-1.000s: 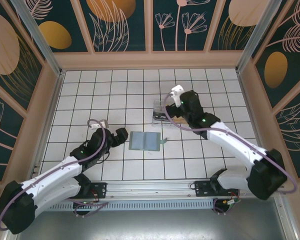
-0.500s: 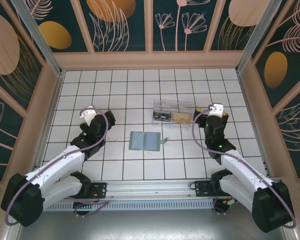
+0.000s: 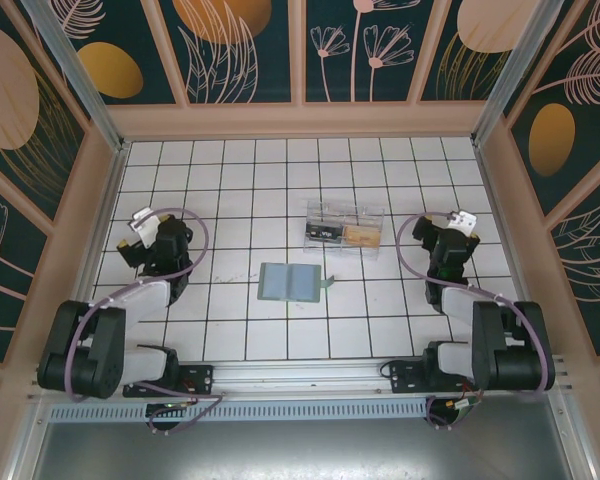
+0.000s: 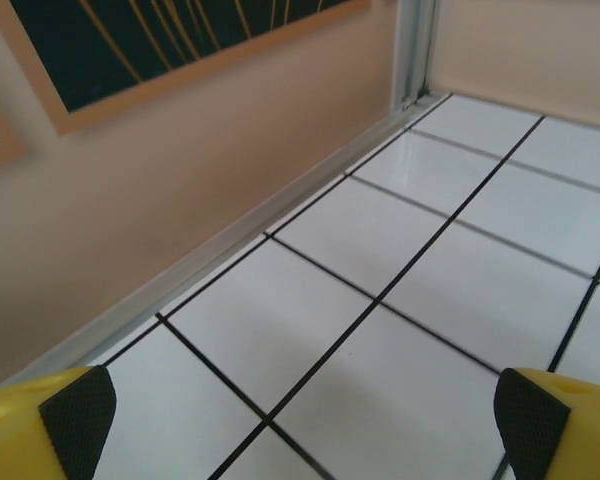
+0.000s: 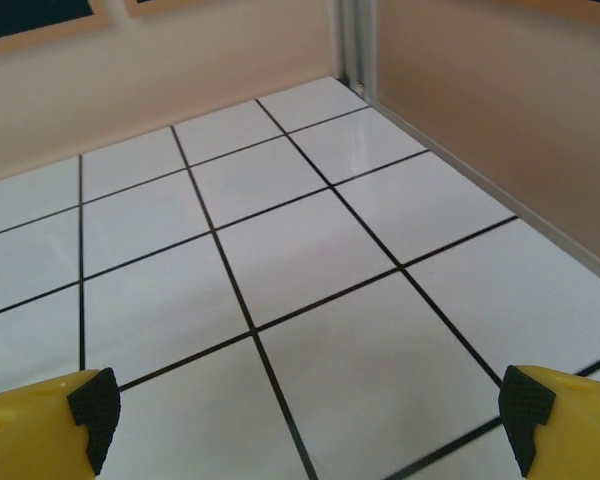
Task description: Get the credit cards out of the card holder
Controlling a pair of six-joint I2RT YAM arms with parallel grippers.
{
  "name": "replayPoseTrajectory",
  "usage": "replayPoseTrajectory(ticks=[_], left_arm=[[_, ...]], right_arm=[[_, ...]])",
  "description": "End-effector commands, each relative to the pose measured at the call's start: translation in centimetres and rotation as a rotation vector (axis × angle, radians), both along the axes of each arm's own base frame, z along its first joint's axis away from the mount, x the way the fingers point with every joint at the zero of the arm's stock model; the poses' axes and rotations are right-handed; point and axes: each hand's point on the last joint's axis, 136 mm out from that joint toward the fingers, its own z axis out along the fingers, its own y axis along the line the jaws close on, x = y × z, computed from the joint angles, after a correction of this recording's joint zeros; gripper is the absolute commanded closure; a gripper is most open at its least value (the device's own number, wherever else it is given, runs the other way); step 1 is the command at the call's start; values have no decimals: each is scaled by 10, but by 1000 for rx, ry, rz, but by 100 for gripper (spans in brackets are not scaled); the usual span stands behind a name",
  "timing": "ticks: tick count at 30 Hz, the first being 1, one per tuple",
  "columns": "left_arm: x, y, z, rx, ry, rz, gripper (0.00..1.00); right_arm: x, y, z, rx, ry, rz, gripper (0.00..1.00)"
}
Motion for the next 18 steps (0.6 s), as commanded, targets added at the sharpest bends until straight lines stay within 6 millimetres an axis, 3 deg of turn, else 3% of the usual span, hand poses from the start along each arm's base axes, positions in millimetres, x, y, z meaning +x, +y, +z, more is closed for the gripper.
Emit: replayPoseTrajectory(ticks=[1, 6, 9, 11, 13, 18], left_arm=[[23, -15, 14, -16, -122, -153, 1], [23, -15, 33, 62, -231, -209, 1], [19, -14, 30, 35, -296, -233, 1], [27, -26, 27, 36, -262, -316, 1], [31, -43, 24, 50, -264, -425, 1], [31, -40, 18, 44, -269, -419, 1]], right_arm=[[3, 11, 27, -27, -179, 90, 1], [8, 34, 15, -57, -186, 240, 1], [14, 43, 7, -71, -167, 293, 1], [20, 49, 4, -71, -141, 337, 1], [23, 42, 1, -54, -124, 303, 1], [24, 40, 1, -48, -123, 291, 1]])
